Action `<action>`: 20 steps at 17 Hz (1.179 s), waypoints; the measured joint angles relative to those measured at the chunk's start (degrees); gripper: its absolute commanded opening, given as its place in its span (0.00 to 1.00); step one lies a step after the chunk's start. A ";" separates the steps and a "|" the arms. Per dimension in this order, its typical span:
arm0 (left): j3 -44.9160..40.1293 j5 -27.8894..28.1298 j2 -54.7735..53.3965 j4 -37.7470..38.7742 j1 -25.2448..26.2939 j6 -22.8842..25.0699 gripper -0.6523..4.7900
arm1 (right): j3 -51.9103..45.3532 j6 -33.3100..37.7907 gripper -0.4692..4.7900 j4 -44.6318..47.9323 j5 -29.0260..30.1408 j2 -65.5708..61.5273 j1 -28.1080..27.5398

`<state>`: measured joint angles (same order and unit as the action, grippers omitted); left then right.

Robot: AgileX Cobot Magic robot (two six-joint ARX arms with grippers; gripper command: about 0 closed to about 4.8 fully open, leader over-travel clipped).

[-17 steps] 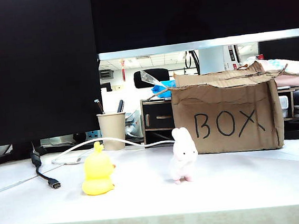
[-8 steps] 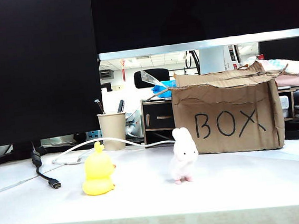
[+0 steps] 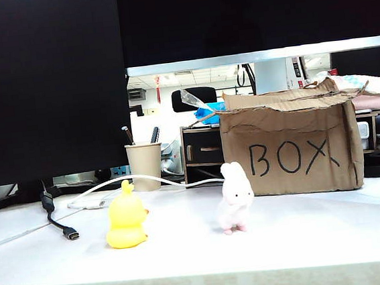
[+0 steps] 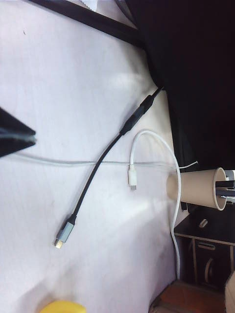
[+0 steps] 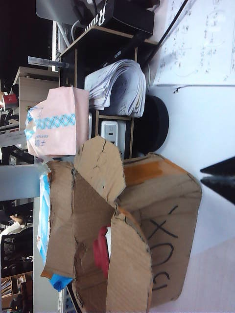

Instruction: Put the doll that is least similar in size compared to the others into the paper box.

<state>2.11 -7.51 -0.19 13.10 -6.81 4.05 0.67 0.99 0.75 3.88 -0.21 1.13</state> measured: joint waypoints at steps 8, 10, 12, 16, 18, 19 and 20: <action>0.00 0.00 0.00 0.00 0.00 0.02 0.11 | 0.00 0.04 0.08 2.34 0.04 0.00 1.53; 0.00 0.00 0.00 0.00 0.00 0.00 0.11 | 0.00 0.02 0.08 2.34 0.02 0.00 1.53; 0.00 0.00 0.00 0.00 0.00 0.00 0.11 | 0.00 0.04 0.08 2.34 0.04 0.00 1.53; -0.07 5.38 0.00 0.02 0.00 0.00 0.11 | 0.00 0.02 0.08 2.34 0.02 0.00 1.51; -0.17 7.74 0.00 -0.77 0.00 -2.38 0.11 | 0.00 0.04 0.08 2.34 0.04 0.00 1.51; -0.26 7.74 0.00 -2.16 0.00 -3.78 0.11 | 0.00 0.02 0.08 2.34 0.04 0.00 1.51; -0.26 7.72 -0.02 -4.31 0.00 -4.42 0.11 | 0.00 0.02 0.08 2.34 0.02 0.00 1.51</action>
<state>1.85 0.21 -0.21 8.80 -6.81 -0.36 0.67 1.02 3.09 3.90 -0.21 2.63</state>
